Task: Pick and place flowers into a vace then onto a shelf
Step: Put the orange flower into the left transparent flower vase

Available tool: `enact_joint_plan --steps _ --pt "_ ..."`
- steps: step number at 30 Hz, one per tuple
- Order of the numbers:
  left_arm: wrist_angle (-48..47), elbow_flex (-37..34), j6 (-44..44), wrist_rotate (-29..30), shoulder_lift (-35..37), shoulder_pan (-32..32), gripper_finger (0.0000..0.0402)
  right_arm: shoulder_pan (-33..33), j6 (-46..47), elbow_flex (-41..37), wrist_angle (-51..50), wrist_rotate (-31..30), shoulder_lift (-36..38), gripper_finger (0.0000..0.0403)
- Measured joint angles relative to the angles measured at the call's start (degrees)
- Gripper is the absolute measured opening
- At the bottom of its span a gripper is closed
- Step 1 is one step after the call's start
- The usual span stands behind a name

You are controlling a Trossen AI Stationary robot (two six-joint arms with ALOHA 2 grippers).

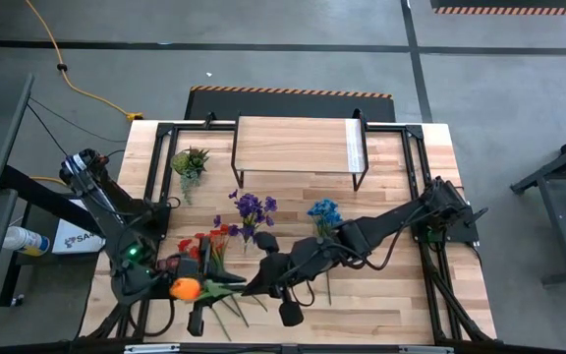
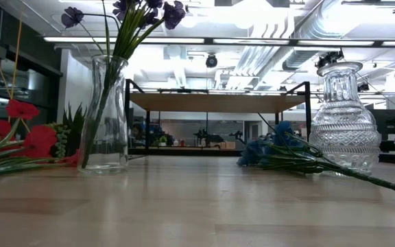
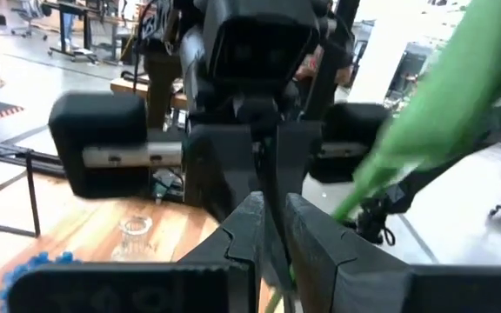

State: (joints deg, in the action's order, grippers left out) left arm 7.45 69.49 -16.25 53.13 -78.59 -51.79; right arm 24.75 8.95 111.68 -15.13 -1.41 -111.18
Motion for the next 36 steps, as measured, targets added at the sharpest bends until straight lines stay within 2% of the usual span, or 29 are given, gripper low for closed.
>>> enact_joint_plan --steps 9,28,32,36 --pt "-2.7 0.0 -2.5 1.6 0.5 -3.4 0.0088 0.0 0.0 0.0 -0.5 -0.1 0.4 0.0" --pt "-2.5 0.0 -3.6 2.0 0.5 -3.3 0.0088 0.0 0.0 0.0 -0.4 -0.8 0.4 0.0" --pt "-2.6 0.0 -3.6 5.5 0.5 -3.3 0.0088 0.0 0.1 0.0 -0.3 -0.8 0.4 0.0" --pt "-2.5 0.0 -3.6 6.0 0.5 -3.3 0.0088 0.0 0.1 0.0 -0.3 -0.8 0.3 0.0"
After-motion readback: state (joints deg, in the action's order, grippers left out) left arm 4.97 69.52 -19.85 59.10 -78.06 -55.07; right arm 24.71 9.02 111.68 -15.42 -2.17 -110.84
